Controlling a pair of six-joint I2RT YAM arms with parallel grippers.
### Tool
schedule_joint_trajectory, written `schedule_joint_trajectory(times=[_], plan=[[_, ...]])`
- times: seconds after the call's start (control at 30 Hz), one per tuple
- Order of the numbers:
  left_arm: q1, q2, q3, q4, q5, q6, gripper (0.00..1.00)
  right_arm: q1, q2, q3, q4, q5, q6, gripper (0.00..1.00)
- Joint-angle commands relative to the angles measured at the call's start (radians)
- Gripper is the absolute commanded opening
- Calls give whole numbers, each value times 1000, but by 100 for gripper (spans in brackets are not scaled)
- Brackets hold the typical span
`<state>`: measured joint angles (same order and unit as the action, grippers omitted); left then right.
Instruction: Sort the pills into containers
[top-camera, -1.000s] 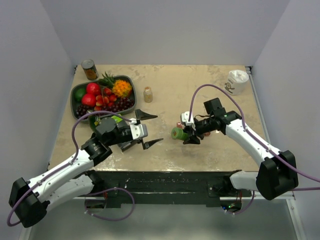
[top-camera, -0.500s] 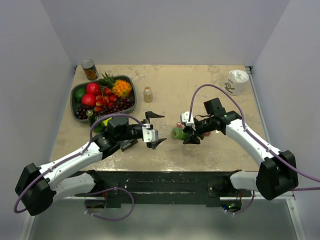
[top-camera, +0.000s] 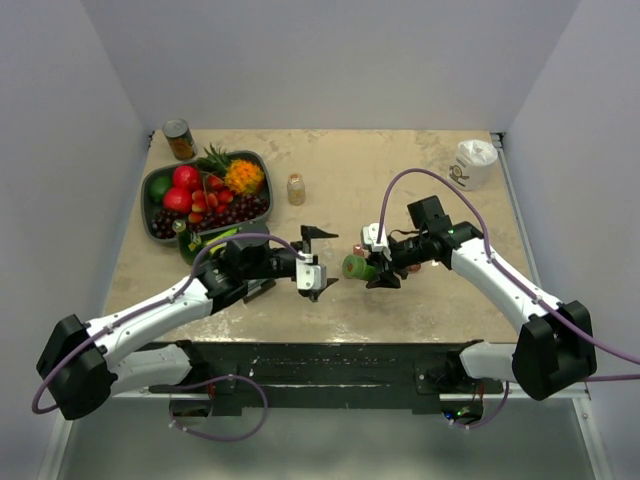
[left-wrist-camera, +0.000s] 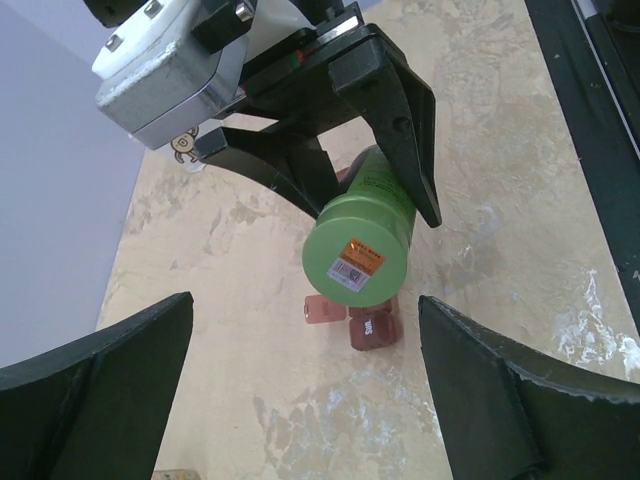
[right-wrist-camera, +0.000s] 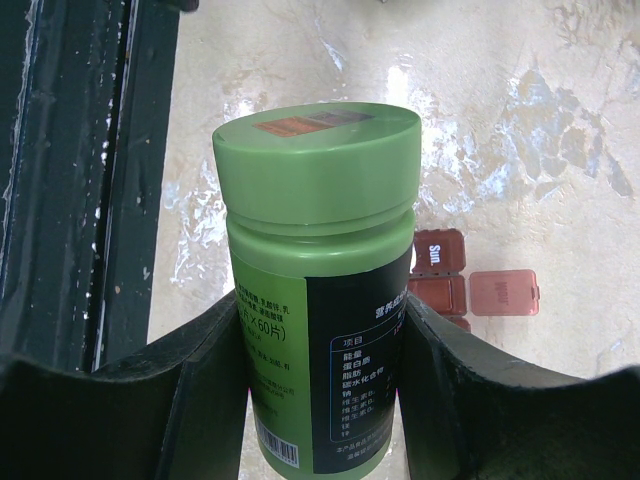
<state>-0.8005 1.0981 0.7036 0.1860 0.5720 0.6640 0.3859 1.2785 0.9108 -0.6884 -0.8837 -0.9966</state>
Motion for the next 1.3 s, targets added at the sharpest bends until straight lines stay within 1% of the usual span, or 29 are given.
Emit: schedule_joint_trajectory(times=[0.0,0.3,0.4,0.5,0.53,0.6,0.63,0.7,0.73,0.8,0.83,0.9,0.93,1.0,1.03,1.07,1.1,1.13,1.17,1.2,1.23,1.27], plan=[[-26,48,66,6,28,72,98,1,-5,36,4,-38,-17,0],[-68,161,142,-36,55,108,95,1,-8,37,4,-38,-19,0],[-72,190,158,-54,54,114,92,1,-7,37,3,-38,-20,0],[-74,207,169,-66,52,111,86,1,-7,37,1,-38,-20,0],[-75,212,171,-68,52,106,80,1,-5,37,3,-38,-20,0],[-77,223,181,-80,46,92,74,2,-4,37,3,-38,-20,0],[-77,226,185,-86,43,89,70,1,-5,37,3,-38,-20,0],[-78,232,188,-95,40,68,66,1,-5,37,3,-38,-20,0],[-78,232,188,-95,39,60,61,1,-7,37,1,-38,-20,0],[-78,232,183,-94,35,36,57,1,-5,37,3,-38,-20,0],[-78,232,181,-94,32,25,51,1,-5,37,3,-38,-20,0],[-78,233,188,-95,28,-23,45,1,-5,39,1,-38,-20,0],[-78,235,191,-94,23,-47,38,1,-7,39,1,-38,-20,0],[-78,241,203,-92,19,-150,32,2,-7,39,3,-35,-20,0],[-78,246,211,-91,16,-197,22,2,-7,39,3,-37,-20,0],[-78,258,229,-94,12,-308,17,1,-5,39,3,-37,-20,0],[-78,266,240,-100,3,-369,12,1,-5,39,3,-37,-19,0],[-78,273,266,-111,-9,-495,10,2,-5,39,3,-35,-19,0],[-77,292,281,-138,-24,-564,8,1,-5,39,4,-35,-17,0],[-75,302,296,-155,-55,-634,0,1,-5,39,3,-35,-17,0],[-72,309,318,-169,-63,-788,0,1,-5,37,4,-35,-16,0],[-66,318,327,-184,-69,-861,0,1,-4,37,6,-34,-16,0]])
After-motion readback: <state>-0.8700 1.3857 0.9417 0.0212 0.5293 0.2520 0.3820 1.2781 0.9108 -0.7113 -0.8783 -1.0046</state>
